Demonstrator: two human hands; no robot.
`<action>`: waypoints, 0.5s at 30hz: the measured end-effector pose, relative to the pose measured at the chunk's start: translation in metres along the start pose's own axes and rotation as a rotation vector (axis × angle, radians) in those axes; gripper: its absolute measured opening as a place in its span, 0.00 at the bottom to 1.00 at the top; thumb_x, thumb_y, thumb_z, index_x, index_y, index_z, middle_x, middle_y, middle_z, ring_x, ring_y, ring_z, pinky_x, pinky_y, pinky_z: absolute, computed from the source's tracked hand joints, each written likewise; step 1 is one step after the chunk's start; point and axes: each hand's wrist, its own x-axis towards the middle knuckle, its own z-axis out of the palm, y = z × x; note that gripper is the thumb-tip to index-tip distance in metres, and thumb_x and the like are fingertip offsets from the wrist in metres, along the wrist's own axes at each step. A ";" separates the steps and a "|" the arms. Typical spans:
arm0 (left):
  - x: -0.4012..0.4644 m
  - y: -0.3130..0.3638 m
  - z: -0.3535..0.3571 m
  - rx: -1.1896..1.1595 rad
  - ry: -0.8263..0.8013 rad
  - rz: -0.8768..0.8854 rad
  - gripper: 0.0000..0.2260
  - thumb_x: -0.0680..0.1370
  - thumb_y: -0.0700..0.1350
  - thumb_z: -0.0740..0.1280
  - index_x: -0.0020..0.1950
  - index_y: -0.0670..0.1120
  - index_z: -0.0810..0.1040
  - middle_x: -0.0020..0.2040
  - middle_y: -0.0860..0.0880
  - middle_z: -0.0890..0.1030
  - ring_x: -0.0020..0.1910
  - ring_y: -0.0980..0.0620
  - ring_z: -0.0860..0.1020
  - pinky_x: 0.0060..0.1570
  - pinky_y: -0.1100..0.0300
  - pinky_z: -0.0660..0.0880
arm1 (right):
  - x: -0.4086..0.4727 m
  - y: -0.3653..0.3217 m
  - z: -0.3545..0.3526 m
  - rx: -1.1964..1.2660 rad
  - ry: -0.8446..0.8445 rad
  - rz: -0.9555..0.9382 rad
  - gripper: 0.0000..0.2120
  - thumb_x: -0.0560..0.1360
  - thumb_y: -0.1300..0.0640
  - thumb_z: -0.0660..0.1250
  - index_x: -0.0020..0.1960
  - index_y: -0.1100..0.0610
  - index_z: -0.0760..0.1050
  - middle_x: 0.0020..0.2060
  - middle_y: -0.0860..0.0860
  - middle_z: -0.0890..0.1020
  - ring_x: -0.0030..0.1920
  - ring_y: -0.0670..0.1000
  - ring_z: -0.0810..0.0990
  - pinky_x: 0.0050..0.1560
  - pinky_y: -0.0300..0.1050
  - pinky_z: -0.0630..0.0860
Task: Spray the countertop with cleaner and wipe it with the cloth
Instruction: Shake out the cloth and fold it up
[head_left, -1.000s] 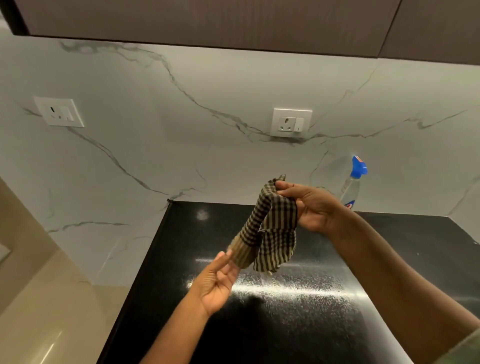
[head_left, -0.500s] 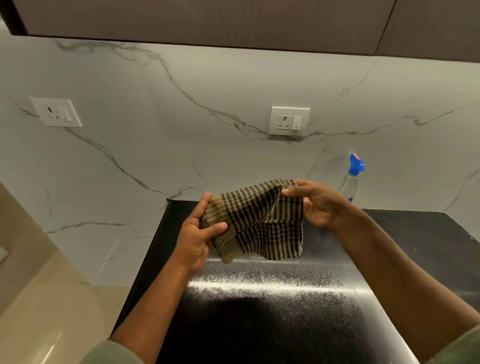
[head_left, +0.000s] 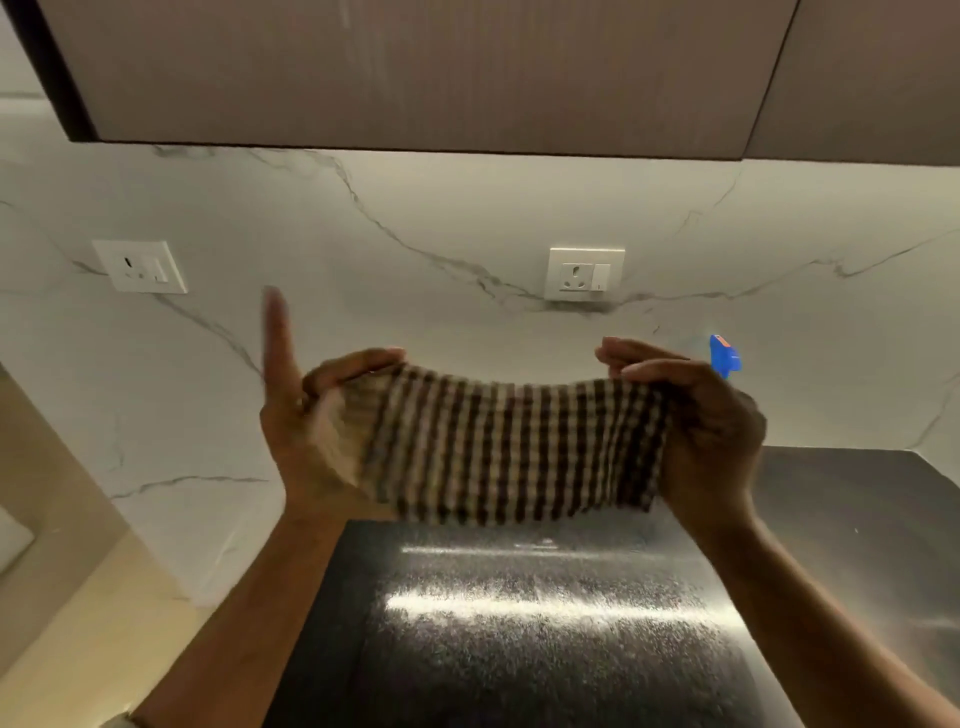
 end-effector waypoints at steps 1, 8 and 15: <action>0.002 -0.005 -0.003 0.105 -0.062 0.079 0.26 0.76 0.55 0.74 0.69 0.43 0.77 0.54 0.56 0.87 0.53 0.51 0.86 0.57 0.47 0.82 | 0.000 0.008 0.003 0.015 0.021 0.036 0.10 0.76 0.69 0.64 0.54 0.58 0.77 0.54 0.56 0.86 0.57 0.59 0.85 0.58 0.58 0.81; 0.038 0.000 -0.030 0.612 -0.495 0.375 0.11 0.75 0.40 0.72 0.58 0.45 0.82 0.51 0.67 0.85 0.49 0.61 0.85 0.53 0.62 0.81 | 0.020 0.019 -0.005 -0.228 -0.046 0.183 0.15 0.76 0.64 0.61 0.52 0.45 0.76 0.45 0.35 0.83 0.46 0.39 0.82 0.48 0.34 0.78; 0.076 0.041 -0.037 0.683 -0.835 0.212 0.09 0.80 0.53 0.69 0.53 0.50 0.84 0.57 0.53 0.85 0.57 0.54 0.84 0.58 0.62 0.79 | 0.055 0.011 -0.027 -0.218 -0.358 0.227 0.23 0.72 0.70 0.74 0.50 0.40 0.83 0.44 0.35 0.85 0.46 0.38 0.84 0.49 0.30 0.77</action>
